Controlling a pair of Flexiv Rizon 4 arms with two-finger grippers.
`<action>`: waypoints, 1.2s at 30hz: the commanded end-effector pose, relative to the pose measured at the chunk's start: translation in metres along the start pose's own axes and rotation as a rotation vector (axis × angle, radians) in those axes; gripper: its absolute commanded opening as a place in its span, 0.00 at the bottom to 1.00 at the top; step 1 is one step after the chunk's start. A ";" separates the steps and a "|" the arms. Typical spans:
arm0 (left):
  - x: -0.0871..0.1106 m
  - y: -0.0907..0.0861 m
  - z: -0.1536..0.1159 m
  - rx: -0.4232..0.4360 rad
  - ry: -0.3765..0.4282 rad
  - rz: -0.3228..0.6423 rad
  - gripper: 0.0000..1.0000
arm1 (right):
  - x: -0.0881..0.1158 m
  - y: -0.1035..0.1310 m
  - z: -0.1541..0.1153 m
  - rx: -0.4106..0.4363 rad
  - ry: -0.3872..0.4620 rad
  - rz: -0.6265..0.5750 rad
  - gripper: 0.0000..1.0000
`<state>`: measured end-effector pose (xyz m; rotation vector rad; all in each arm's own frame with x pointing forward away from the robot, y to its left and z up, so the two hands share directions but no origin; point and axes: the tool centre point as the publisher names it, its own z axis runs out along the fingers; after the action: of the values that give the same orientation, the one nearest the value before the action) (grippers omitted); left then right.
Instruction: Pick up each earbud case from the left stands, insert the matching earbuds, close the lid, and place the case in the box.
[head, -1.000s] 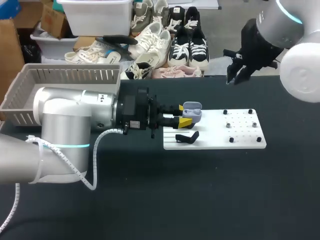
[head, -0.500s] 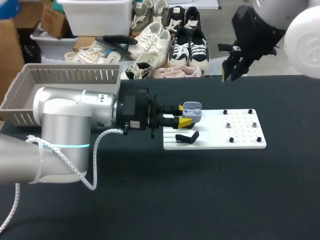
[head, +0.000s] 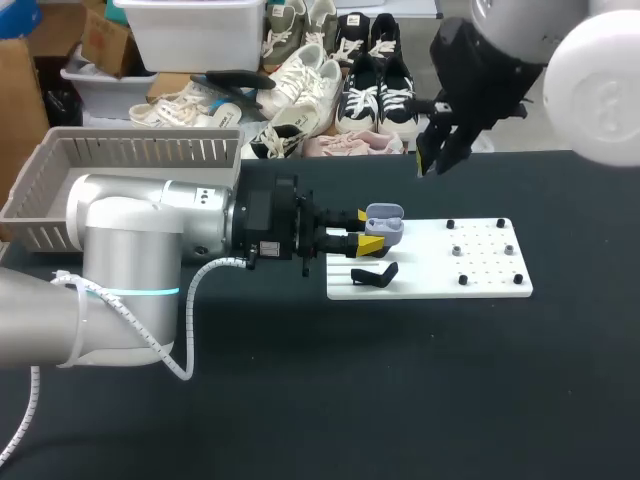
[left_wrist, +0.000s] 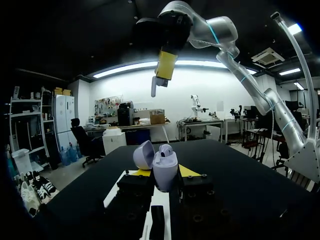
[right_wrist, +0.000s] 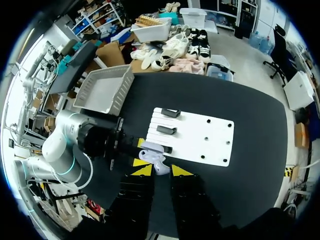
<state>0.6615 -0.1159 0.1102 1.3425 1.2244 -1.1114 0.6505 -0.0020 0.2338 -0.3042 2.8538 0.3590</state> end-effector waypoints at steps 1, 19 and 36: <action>0.000 0.000 0.000 0.000 0.000 0.000 0.00 | 0.007 0.014 0.001 0.015 -0.010 0.005 0.00; 0.000 0.000 0.000 0.000 0.000 0.000 0.00 | 0.012 0.023 0.003 0.044 -0.035 0.022 0.00; 0.000 0.000 0.000 0.000 0.000 0.000 0.00 | 0.025 0.046 0.034 0.030 0.026 -0.010 0.00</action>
<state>0.6615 -0.1159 0.1102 1.3425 1.2245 -1.1114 0.6203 0.0402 0.2096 -0.3216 2.8757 0.3212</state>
